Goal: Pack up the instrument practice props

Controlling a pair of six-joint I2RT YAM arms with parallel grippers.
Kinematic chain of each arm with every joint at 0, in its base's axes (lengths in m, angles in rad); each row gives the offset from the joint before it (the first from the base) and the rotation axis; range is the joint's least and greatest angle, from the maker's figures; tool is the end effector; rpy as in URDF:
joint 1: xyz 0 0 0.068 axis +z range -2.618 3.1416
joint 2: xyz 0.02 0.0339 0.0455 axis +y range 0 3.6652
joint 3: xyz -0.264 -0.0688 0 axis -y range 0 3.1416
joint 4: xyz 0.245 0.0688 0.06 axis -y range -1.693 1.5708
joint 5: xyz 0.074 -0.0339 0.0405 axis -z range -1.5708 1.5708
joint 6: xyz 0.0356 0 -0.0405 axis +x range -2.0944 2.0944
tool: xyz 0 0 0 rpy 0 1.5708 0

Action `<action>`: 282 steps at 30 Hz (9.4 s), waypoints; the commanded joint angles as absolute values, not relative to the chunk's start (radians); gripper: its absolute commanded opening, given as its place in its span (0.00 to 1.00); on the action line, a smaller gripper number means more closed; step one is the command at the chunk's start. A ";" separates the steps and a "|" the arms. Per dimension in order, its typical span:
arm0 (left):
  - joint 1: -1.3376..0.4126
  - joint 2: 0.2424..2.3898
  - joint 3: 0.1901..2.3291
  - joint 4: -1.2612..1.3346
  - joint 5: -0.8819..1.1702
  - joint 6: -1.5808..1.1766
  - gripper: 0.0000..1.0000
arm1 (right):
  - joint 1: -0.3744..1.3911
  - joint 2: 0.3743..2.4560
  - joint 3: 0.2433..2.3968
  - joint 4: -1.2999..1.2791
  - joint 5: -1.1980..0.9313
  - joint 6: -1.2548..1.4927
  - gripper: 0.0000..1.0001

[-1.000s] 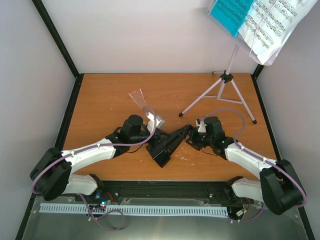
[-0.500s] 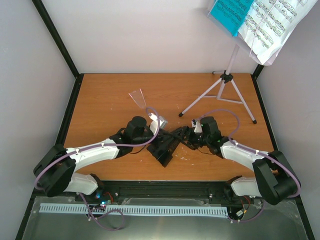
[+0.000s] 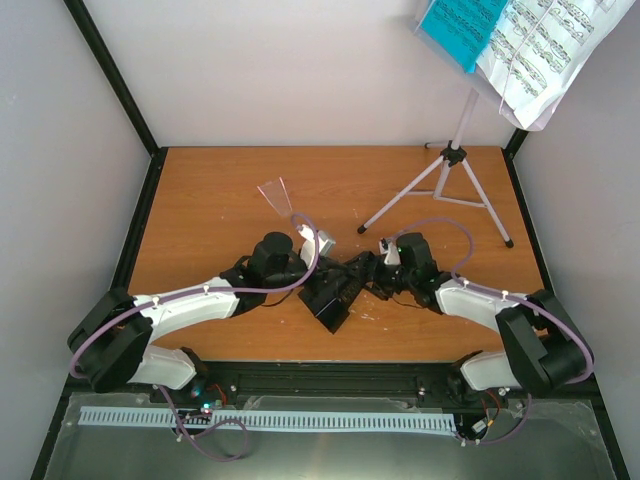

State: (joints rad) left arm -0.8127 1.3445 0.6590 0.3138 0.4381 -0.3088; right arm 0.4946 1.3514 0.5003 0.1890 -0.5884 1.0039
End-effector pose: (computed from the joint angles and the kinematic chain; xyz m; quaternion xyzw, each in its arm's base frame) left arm 0.1866 -0.2191 0.2235 0.3196 0.7499 -0.4448 0.3710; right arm 0.2114 0.1365 0.1628 0.0935 0.8643 0.4769 0.1301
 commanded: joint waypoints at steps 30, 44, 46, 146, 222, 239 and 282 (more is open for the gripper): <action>-0.582 1.029 1.047 -0.263 0.160 -0.258 1.00 | 0.773 1.107 0.814 -0.177 0.245 0.534 0.51; -0.352 1.011 0.967 -0.199 -0.007 -0.084 1.00 | 1.073 1.304 0.942 -0.247 0.766 0.560 0.50; -0.352 0.999 0.929 -0.169 -0.051 -0.062 0.99 | 1.077 1.327 0.946 -0.249 0.782 0.563 0.50; -0.353 0.931 0.798 -0.041 -0.057 -0.075 0.99 | 0.827 1.284 0.338 0.322 -0.130 0.719 0.61; -0.353 0.977 0.798 -0.036 -0.005 -0.085 1.00 | 0.824 1.475 0.438 0.817 -0.286 -0.077 0.82; -0.353 0.991 0.801 -0.035 0.074 -0.071 0.99 | 0.824 1.485 0.404 0.877 -0.301 -0.035 0.68; -0.405 0.993 0.790 -0.017 0.231 -0.011 0.99 | 0.810 1.480 0.480 0.759 -0.308 0.044 0.99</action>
State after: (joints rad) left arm -0.3950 0.9943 0.7929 -0.0444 0.2321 -0.0338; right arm 0.8139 1.5032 0.4564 0.7853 -0.2955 0.0479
